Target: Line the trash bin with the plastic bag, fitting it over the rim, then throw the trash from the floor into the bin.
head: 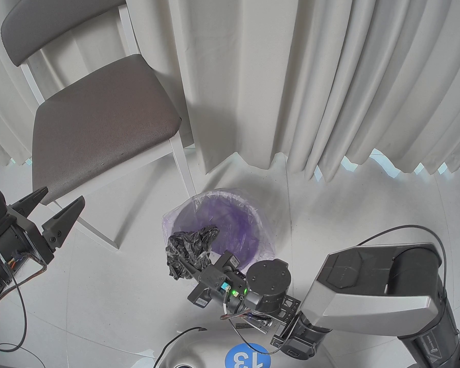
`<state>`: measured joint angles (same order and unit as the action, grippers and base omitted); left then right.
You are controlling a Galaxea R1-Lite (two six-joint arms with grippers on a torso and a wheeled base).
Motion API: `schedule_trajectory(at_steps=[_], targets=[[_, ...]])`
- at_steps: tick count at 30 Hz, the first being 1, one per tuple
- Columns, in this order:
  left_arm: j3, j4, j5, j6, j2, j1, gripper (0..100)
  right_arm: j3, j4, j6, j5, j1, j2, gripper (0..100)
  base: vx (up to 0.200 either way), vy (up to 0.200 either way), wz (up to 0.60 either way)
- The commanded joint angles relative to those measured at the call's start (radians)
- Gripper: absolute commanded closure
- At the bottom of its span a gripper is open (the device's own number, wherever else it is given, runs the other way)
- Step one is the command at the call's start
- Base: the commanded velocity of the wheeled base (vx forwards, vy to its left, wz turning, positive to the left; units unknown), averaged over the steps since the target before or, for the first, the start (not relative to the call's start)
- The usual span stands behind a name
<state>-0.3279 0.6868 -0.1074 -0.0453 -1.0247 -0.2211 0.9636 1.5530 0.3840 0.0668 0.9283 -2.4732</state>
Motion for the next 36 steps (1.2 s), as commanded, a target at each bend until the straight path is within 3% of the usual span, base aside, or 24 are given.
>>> schedule_trajectory(at_steps=[1, 11, 25, 36], targets=[[0.003, 0.000, 0.000, 0.001, 0.003, -0.007, 0, -0.005, 0.006, -0.001, -0.001, -0.036, 0.071, 100, 0.000, 0.000, 0.00], [0.003, 0.000, 0.000, 0.001, 0.003, -0.007, 0, 0.010, 0.002, -0.013, -0.004, -0.083, 0.068, 100, 0.000, 0.000, 0.00], [0.000, 0.002, 0.000, -0.001, 0.003, -0.006, 0, 0.155, -0.010, -0.053, -0.004, -0.138, -0.155, 100, 0.000, 0.000, 0.00], [0.004, 0.000, 0.000, -0.002, -0.009, -0.004, 0, 0.366, -0.082, -0.108, 0.016, -0.194, -0.285, 100, 0.000, 0.000, 0.00]])
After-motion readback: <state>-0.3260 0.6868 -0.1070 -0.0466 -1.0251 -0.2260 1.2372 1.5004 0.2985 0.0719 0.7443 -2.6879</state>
